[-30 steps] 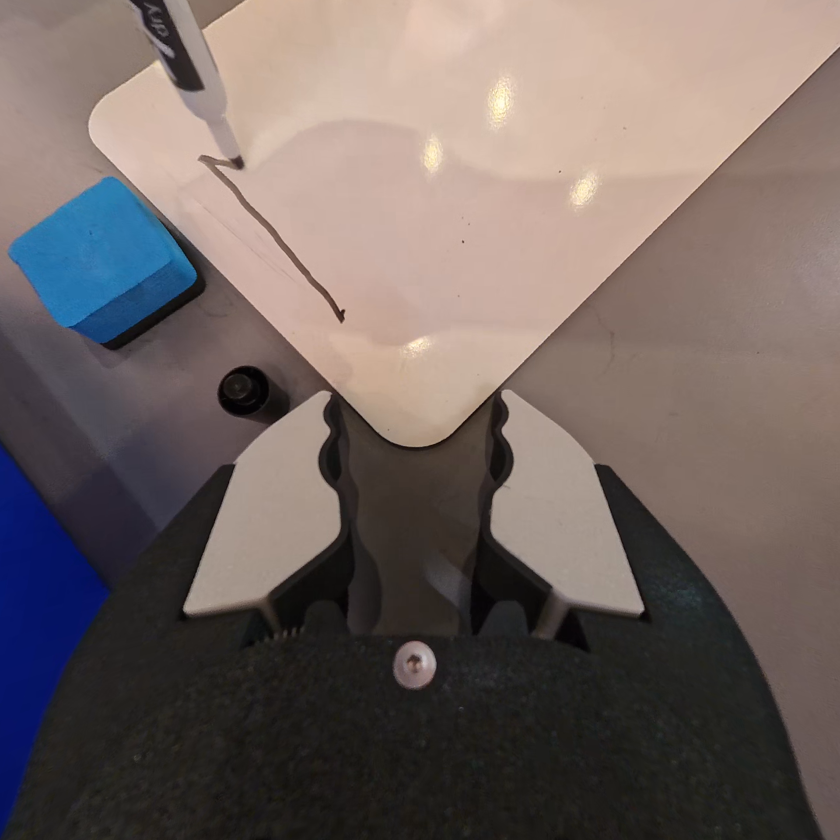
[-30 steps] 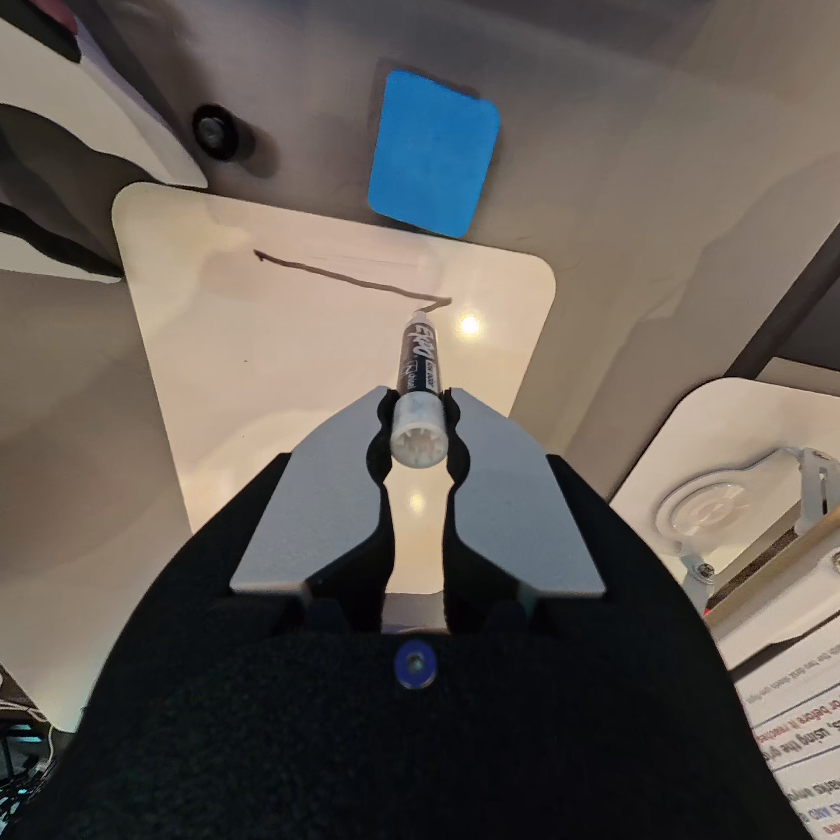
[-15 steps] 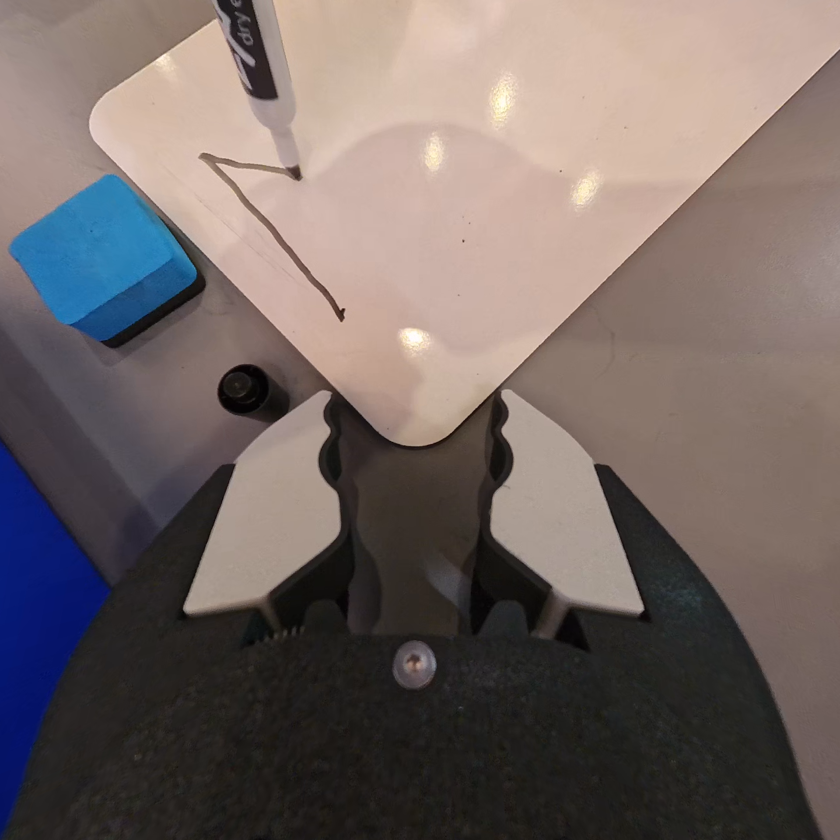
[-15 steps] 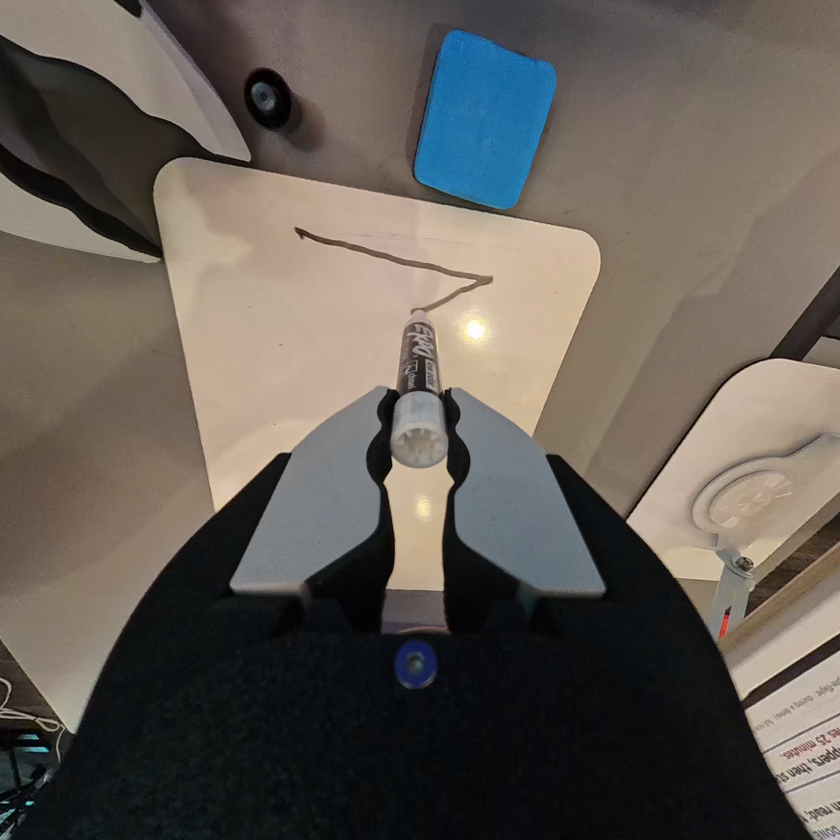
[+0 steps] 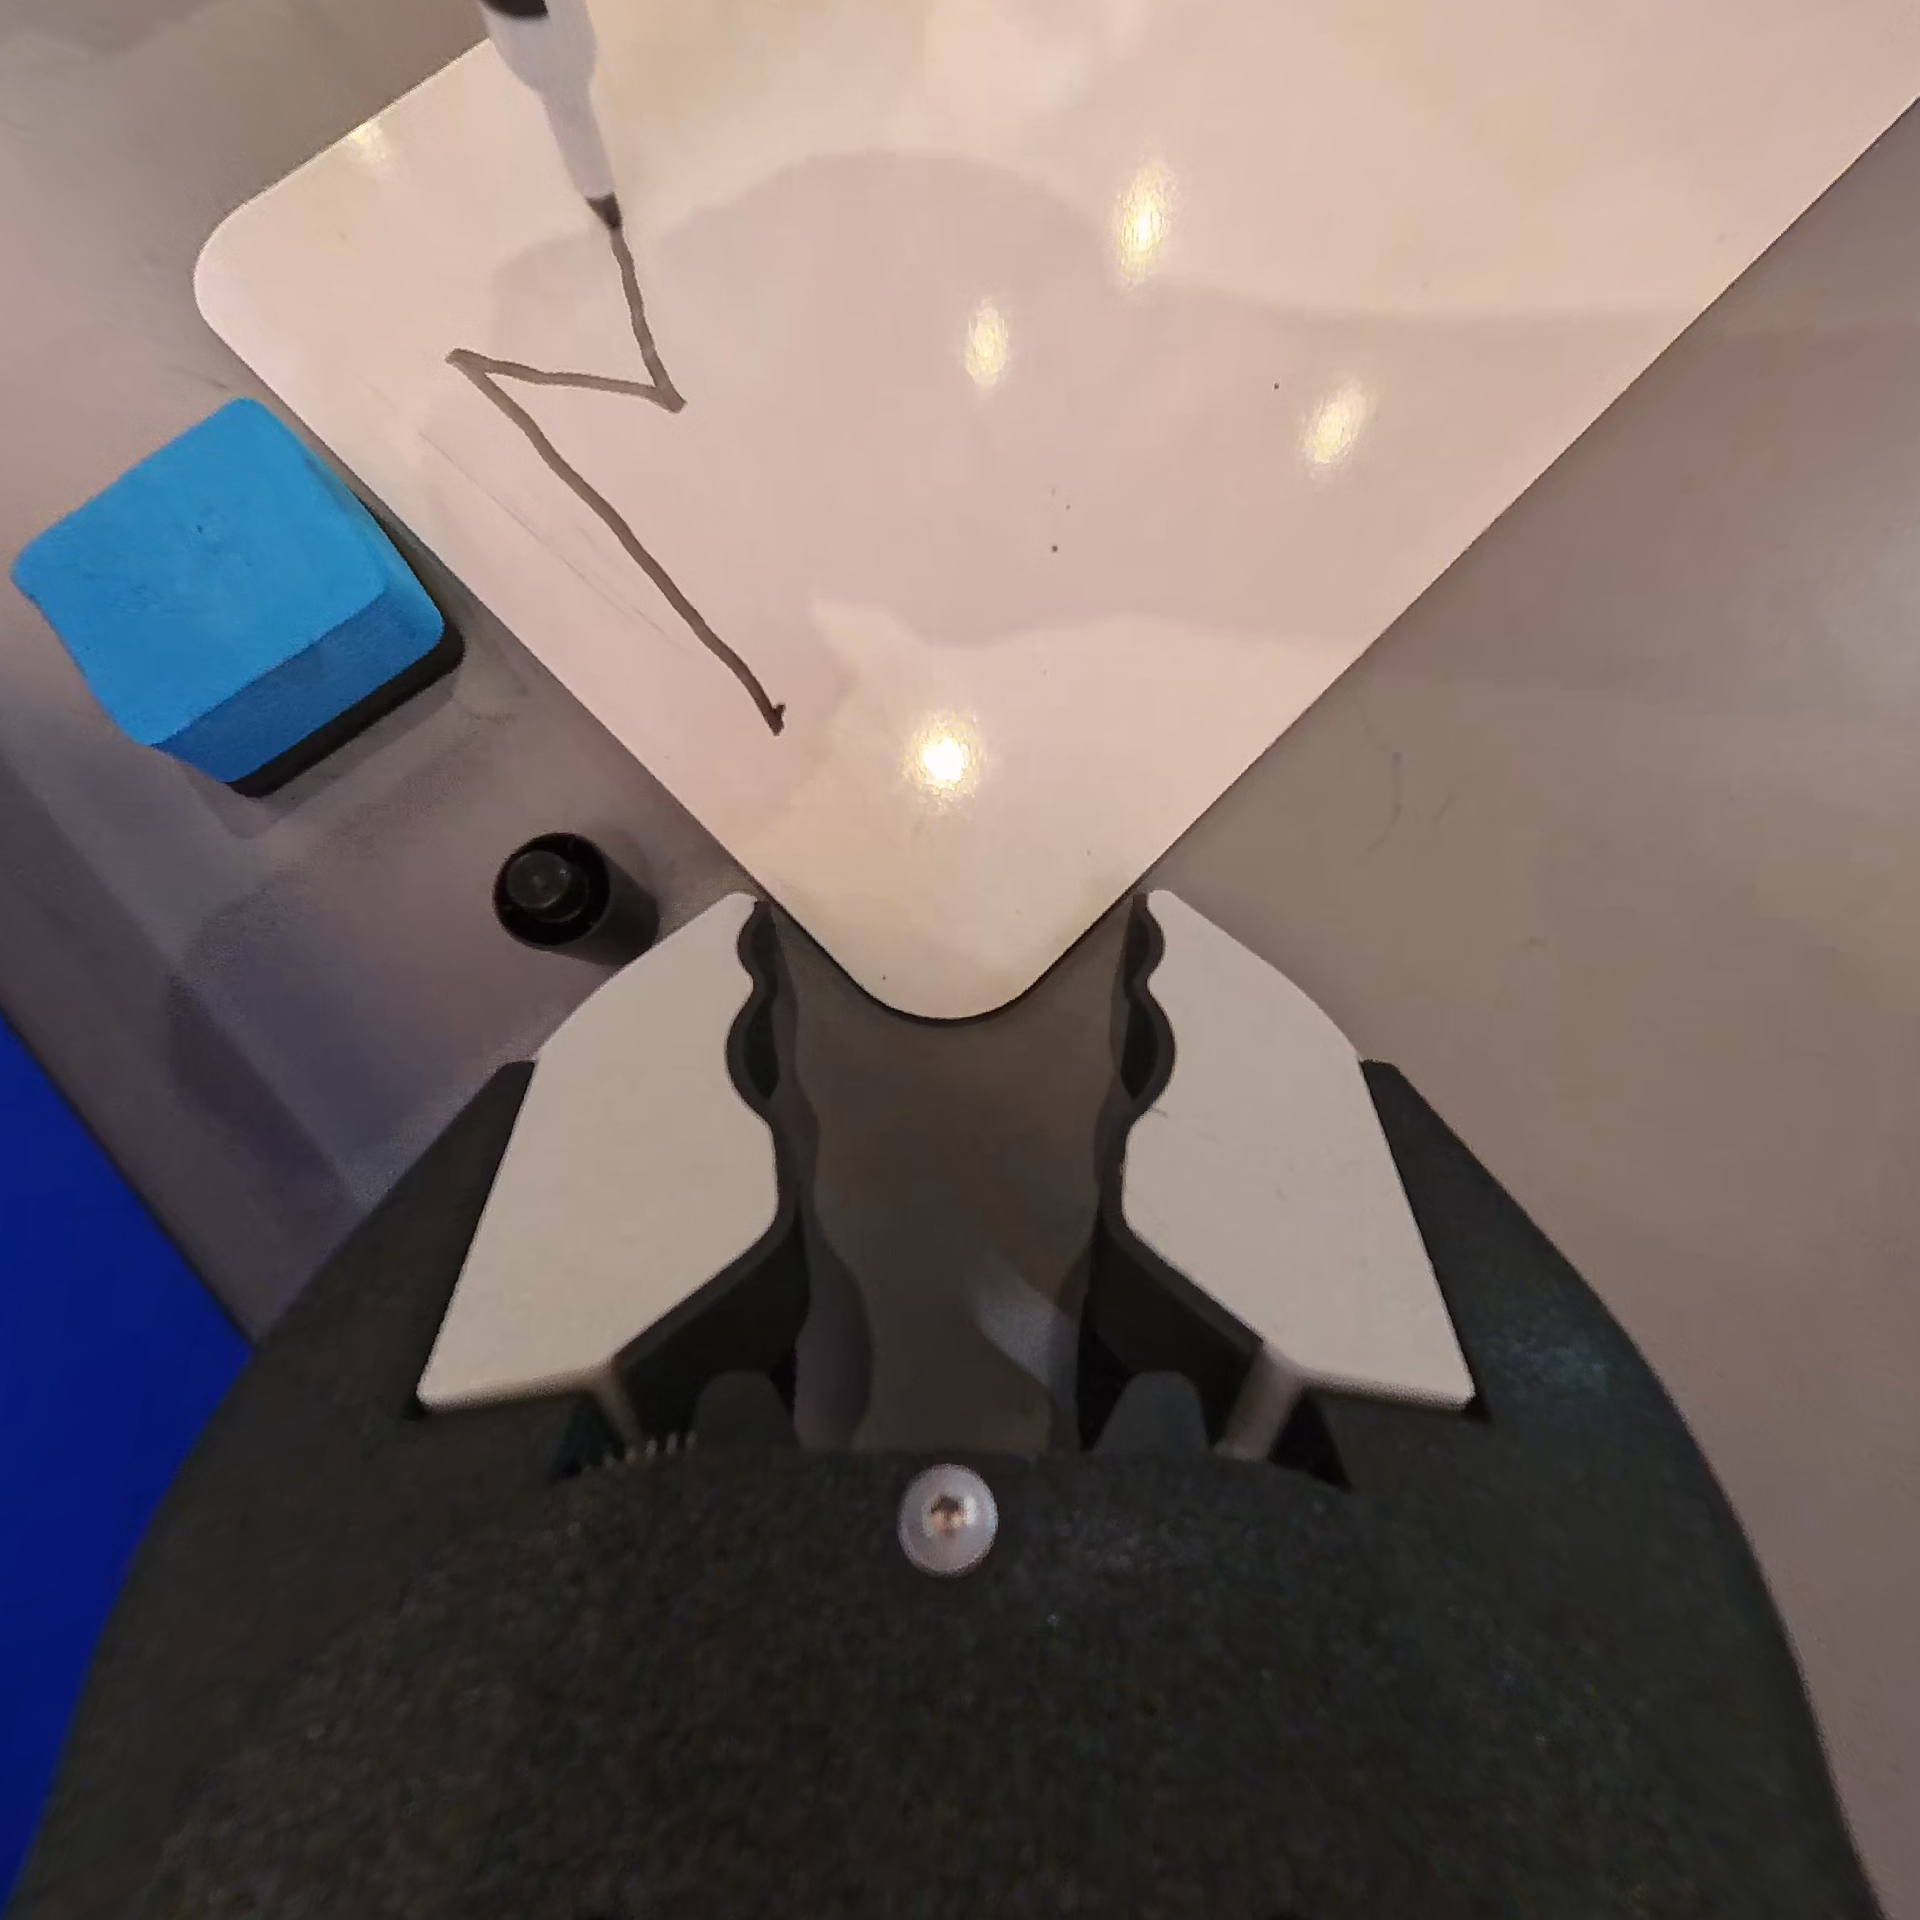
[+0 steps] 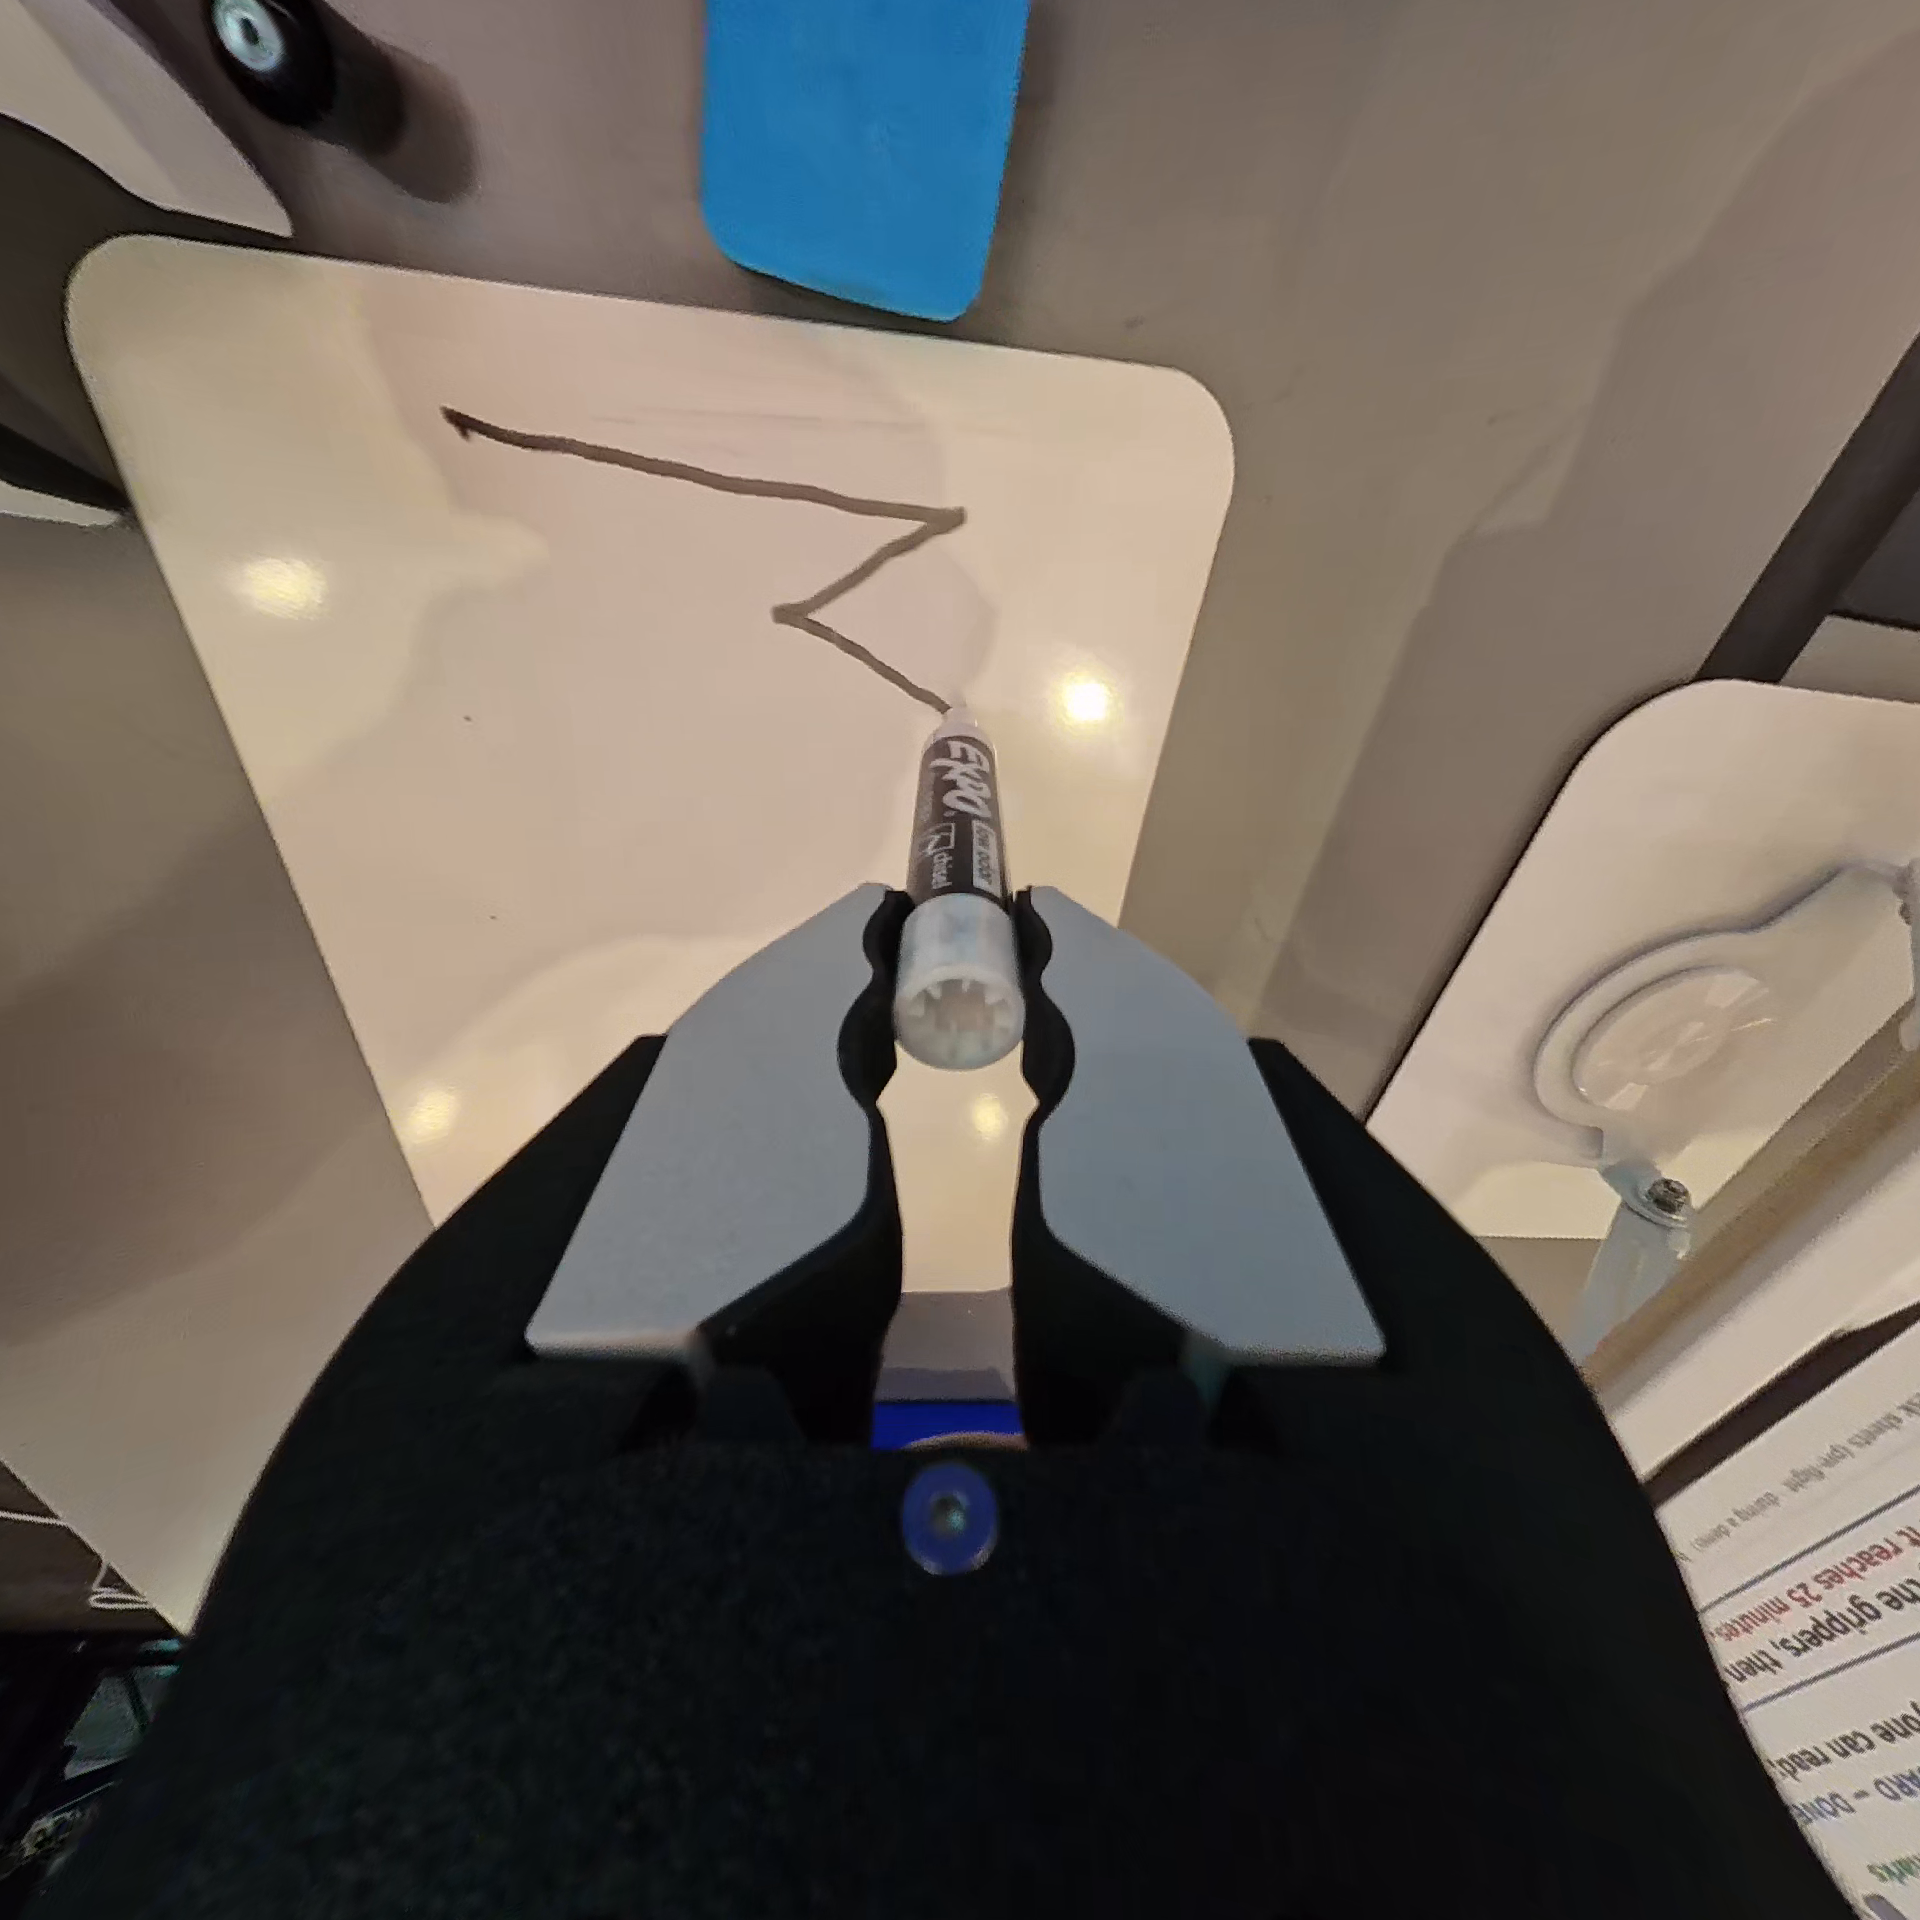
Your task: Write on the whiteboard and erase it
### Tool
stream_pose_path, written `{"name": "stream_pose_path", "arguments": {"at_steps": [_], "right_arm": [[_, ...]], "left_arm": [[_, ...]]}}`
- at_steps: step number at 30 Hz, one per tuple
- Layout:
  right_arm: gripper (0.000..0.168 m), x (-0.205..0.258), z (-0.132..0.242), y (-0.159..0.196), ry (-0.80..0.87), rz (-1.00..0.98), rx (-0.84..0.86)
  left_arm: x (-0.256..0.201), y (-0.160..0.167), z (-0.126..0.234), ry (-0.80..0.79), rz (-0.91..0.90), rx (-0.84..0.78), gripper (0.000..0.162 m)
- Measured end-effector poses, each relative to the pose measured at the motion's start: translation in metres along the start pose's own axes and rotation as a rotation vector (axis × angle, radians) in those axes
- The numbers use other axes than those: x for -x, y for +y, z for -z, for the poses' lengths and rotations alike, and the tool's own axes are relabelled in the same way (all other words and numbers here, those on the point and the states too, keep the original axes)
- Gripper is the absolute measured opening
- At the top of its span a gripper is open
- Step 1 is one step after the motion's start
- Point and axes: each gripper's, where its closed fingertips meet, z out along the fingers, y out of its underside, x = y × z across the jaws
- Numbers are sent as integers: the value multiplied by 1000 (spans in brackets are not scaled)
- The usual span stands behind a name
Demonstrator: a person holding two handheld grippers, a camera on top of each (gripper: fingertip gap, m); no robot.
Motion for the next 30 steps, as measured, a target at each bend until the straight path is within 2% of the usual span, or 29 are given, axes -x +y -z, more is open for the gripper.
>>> {"name": "stream_pose_path", "arguments": {"at_steps": [6, 12, 30], "right_arm": [[20, -9, -1, 6, -8, -22, -2], [20, 0, 0, 6, -8, -5, 1], [20, 77, 5, 1, -29, 49, -27]], "left_arm": [[0, 0, 0, 1, 0, 0, 65], [0, 0, 0, 0, 1, 1, 64], [0, 0, 0, -2, 4, -1, 65]]}}
